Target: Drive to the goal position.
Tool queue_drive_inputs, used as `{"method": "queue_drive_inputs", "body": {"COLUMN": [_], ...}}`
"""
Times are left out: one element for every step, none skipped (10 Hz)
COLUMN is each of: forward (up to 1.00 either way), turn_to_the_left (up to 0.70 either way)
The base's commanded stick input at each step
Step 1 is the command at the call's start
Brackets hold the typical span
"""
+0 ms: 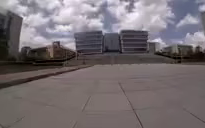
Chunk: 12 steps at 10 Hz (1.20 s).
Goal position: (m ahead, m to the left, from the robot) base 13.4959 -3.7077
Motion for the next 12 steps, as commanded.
{"method": "queue_drive_inputs", "body": {"forward": [0.7, 0.7, 0.7, 0.7, 0.7, 0.7, 0.7, 0.7, 0.7, 0.7, 0.7, 0.7], "turn_to_the_left": [0.0, 0.0, 0.0, 0.0, 0.0, 0.0, 0.0, 0.0, 0.0, 0.0, 0.0, 0.0]}}
